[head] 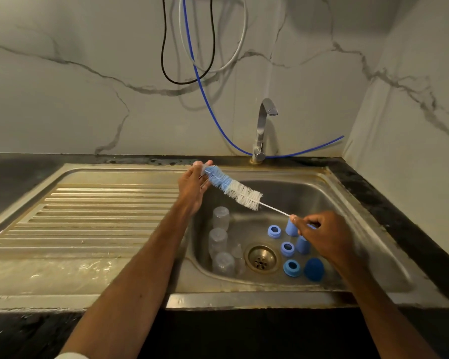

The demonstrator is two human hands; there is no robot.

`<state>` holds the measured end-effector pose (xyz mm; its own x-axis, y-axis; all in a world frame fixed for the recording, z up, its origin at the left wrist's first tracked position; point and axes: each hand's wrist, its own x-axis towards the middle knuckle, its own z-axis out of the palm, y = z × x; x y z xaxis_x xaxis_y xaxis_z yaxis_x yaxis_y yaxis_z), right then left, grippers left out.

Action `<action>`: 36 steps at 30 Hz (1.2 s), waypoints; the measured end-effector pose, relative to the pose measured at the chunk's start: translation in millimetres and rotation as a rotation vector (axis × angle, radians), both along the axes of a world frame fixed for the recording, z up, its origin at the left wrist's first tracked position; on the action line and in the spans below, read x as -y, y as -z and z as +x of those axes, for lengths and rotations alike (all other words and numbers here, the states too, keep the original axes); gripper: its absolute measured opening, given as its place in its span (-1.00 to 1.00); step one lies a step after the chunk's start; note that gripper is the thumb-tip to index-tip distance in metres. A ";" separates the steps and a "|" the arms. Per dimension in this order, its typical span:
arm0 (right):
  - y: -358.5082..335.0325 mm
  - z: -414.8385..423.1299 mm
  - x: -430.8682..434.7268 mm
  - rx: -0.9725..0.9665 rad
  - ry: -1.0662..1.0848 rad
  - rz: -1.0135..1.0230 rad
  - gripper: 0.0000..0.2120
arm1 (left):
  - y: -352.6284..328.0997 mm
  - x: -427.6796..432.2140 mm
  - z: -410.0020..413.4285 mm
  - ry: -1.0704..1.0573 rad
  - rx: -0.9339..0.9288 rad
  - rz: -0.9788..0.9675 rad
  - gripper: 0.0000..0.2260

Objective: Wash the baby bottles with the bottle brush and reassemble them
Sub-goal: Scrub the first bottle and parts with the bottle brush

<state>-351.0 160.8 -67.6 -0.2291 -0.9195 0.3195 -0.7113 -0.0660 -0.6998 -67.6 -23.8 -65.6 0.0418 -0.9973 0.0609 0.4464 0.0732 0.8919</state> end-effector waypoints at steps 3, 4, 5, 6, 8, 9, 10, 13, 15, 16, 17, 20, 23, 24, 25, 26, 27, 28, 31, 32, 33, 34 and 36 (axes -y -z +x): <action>-3.0 2.2 -0.3 -0.008 -0.009 -0.014 -0.57 | 3.4 1.1 -1.9 -0.033 0.091 -0.036 -0.64; -4.5 2.4 -0.9 -0.015 -0.027 -0.011 -0.57 | 4.0 1.4 -2.1 -0.040 0.102 -0.043 -0.65; -5.5 2.7 -1.4 -0.026 -0.045 -0.002 -0.57 | 4.4 1.5 -2.2 -0.042 0.106 -0.046 -0.67; -6.5 3.2 -2.0 -0.031 -0.066 0.006 -0.56 | 4.6 2.2 -2.3 -0.035 0.099 -0.044 -0.68; -9.1 5.5 -3.2 -0.019 -0.109 0.016 -0.56 | 4.2 3.4 -2.0 -0.001 0.080 -0.030 -0.67; -9.8 7.1 -3.3 -0.015 -0.131 0.009 -0.57 | 3.9 3.4 -2.0 0.024 0.077 -0.024 -0.67; -9.8 8.7 -3.0 -0.009 -0.147 -0.004 -0.60 | 3.6 3.5 -2.3 0.053 0.074 -0.020 -0.67; -9.4 12.9 -4.0 0.012 -0.197 -0.020 -0.68 | 1.7 3.2 -2.1 0.147 0.000 0.006 -0.70; -5.0 11.4 -1.9 -0.013 -0.213 -0.010 -0.74 | -0.7 3.6 0.2 0.144 -0.045 0.015 -0.75; -2.3 8.6 -0.1 -0.014 -0.203 0.000 -0.81 | -1.7 4.5 1.8 0.115 -0.047 0.018 -0.76; -1.5 5.7 0.7 -0.011 -0.171 0.009 -0.91 | -2.8 4.8 3.2 0.082 -0.037 0.021 -0.75; -6.5 -3.3 -1.5 -0.009 0.003 0.005 -0.90 | -0.1 7.7 5.7 -0.011 -0.028 0.054 -0.74; -15.8 -3.7 -7.1 -0.061 0.040 -0.081 -0.82 | 4.3 8.4 7.2 0.001 -0.051 0.098 -0.69; -17.3 -2.3 -8.8 -0.049 0.003 -0.092 -0.80 | 5.6 8.4 7.9 0.037 -0.086 0.118 -0.67; -17.8 -0.6 -9.9 -0.036 -0.041 -0.089 -0.76 | 5.7 7.2 8.5 0.079 -0.134 0.142 -0.66; -18.4 1.2 -10.8 -0.022 -0.075 -0.083 -0.73 | 4.6 6.1 9.1 0.117 -0.182 0.169 -0.65; -18.1 1.0 -9.6 -0.008 -0.089 -0.074 -0.70 | 3.0 5.0 9.4 0.144 -0.223 0.191 -0.63; -18.0 -0.3 -8.1 0.012 -0.095 -0.048 -0.68 | 1.1 4.6 9.3 0.164 -0.261 0.205 -0.62; -16.3 -2.0 -4.8 0.157 -0.148 0.147 -0.56 | -3.9 3.5 7.0 0.197 -0.393 0.212 -0.61; -15.0 -1.0 -4.4 0.245 -0.161 0.225 -0.53 | -5.3 2.7 5.9 0.193 -0.429 0.207 -0.63; -13.0 0.1 -3.5 0.302 -0.169 0.298 -0.52 | -5.9 2.9 5.1 0.183 -0.445 0.202 -0.64; -12.3 1.6 -3.9 0.324 -0.179 0.350 -0.51 | -5.2 3.6 4.7 0.170 -0.446 0.197 -0.63; -9.5 1.7 -1.8 0.290 -0.192 0.336 -0.57 | -2.6 4.4 3.8 0.133 -0.420 0.184 -0.60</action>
